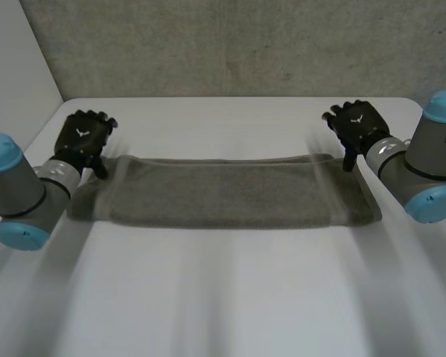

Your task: Fold the towel.

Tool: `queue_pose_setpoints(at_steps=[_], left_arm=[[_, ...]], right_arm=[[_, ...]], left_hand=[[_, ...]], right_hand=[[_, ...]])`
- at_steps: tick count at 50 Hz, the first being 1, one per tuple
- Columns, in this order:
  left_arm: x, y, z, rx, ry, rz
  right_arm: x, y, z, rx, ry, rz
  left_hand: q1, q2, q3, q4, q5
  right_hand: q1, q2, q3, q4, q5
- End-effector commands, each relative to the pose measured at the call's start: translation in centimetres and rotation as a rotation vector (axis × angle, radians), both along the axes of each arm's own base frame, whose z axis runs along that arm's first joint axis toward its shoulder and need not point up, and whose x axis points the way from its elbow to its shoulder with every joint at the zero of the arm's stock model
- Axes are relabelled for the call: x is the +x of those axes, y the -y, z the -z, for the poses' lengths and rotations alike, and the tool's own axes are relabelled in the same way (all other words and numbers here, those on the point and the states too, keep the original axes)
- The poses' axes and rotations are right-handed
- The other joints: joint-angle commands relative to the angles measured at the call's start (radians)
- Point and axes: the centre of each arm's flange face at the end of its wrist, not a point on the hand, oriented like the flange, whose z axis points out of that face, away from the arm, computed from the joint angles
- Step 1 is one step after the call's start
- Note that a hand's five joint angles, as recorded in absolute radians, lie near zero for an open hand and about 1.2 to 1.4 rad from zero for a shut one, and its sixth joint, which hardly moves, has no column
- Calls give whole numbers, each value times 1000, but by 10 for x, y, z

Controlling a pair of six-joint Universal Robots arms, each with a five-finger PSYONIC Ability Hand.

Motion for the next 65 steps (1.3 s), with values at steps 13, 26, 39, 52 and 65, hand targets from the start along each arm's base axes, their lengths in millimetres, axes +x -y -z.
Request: queue_pose_setpoints(at_steps=[13, 26, 39, 52, 65], left_arm=[[11, -41, -55, -24, -9, -45], [21, -91, -41, 76, 1, -57], [1, -119, -30, 162, -105, 7], [3, -118, -27, 172, -161, -3], [5, -123, -23, 156, -164, -1]], right_arm=[[-15, -67, -74, 23, 197, 25], [-32, -117, -15, 215, 63, 39], [-48, -93, 46, 308, 9, 25], [-53, -72, 63, 221, 18, 46], [-84, -53, 50, 185, 30, 132]], left_hand=[[-53, -48, -54, -57, -13], [-47, -42, -49, -51, -7], [-44, -39, -46, -48, -4], [-47, -42, -49, -51, -7], [-53, -48, -54, -57, -13]], right_hand=[[-57, -63, -70, -79, -56], [-57, -63, -70, -79, -56], [191, 185, 178, 170, 192], [687, 681, 674, 665, 688], [1164, 1159, 1152, 1143, 1166]])
